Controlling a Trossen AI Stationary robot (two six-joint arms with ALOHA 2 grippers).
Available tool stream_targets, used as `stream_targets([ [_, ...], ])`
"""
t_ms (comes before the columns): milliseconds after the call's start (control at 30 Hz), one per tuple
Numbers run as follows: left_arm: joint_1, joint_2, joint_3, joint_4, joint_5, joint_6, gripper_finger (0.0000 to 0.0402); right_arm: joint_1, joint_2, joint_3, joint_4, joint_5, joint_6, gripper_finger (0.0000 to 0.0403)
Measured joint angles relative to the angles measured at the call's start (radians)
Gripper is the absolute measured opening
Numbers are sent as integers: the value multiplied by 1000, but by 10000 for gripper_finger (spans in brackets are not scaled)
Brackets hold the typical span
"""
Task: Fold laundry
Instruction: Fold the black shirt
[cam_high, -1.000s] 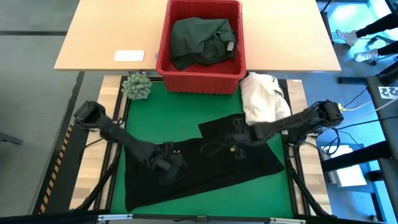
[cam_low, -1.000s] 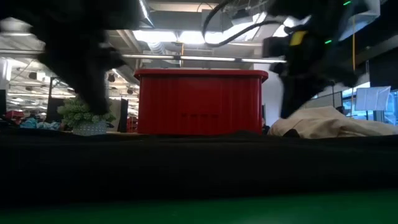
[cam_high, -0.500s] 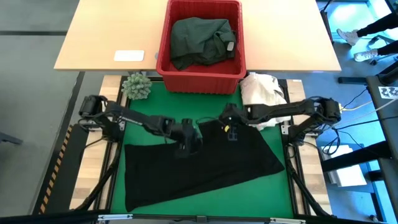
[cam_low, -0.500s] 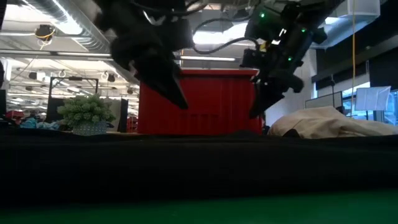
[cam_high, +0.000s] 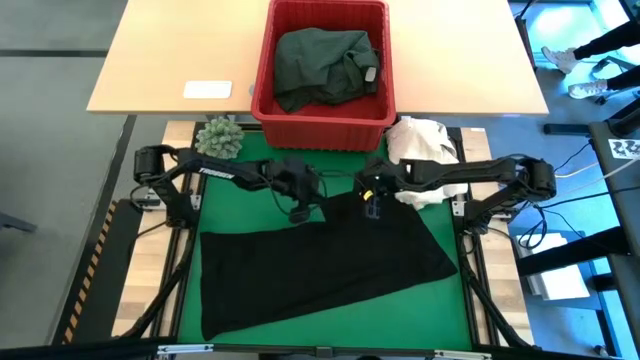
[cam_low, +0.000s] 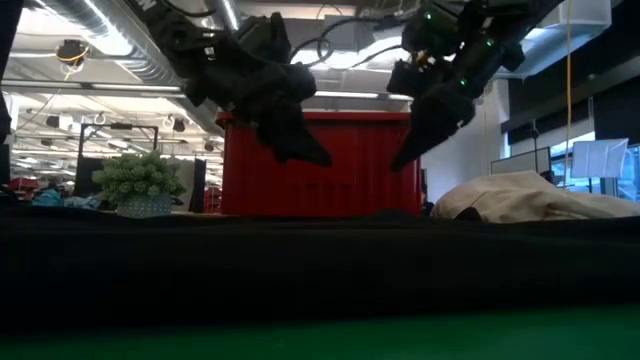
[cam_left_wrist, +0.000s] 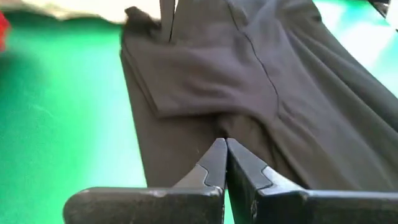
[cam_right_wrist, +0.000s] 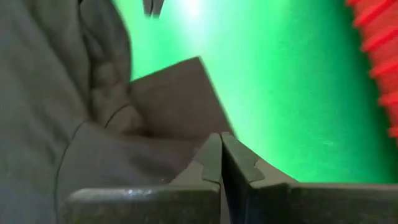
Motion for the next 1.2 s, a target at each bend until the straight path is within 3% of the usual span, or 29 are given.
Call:
stream_targets([
  [233,-51,0,-102,-37,81,-51,0,0,6,-91,26,-18,63,0],
  [533,-128,0,-187,-153,68,-137,0,0,7,-131,28,20,109,0],
  [733,-164,-5,-188,-232,8,-216,0,1,7,-131,29,21,111,0],
  [1067,-225,-9,-185,-386,45,-338,0,1,7,-131,28,27,105,0],
  [1200,-233,-18,-183,-381,31,-342,0,1,6,-130,28,128,83,0],
])
